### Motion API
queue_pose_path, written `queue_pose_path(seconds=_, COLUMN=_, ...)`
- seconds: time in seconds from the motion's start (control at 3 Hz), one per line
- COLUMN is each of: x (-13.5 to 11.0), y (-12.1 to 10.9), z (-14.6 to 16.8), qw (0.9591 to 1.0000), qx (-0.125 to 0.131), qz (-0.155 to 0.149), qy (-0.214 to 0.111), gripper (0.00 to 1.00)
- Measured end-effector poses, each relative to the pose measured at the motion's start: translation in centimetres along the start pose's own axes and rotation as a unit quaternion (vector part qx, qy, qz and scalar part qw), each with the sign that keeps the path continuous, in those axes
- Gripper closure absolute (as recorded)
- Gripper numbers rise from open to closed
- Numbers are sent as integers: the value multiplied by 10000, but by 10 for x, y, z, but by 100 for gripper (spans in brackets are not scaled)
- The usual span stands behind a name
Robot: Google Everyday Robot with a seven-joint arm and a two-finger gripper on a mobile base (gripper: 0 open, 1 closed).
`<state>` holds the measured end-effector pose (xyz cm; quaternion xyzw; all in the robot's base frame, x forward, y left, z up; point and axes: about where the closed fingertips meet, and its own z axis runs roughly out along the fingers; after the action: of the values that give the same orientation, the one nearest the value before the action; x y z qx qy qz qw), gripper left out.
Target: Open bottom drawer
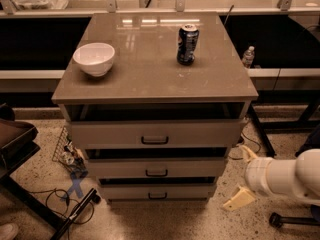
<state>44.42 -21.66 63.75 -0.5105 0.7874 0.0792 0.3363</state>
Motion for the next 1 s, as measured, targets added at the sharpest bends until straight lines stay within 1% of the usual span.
queue_pose_path(seconds=0.33, x=44, y=10, z=50, qw=9999, qx=-71, qz=-96, qy=70, gripper=0)
queue_pose_path(seconds=0.67, x=77, y=15, z=93, qw=9995, qx=-104, qz=-314, qy=9, gripper=0)
queue_pose_path(seconds=1.0, x=106, y=23, z=132, qw=9987, qx=-187, qz=-466, qy=-101, gripper=0)
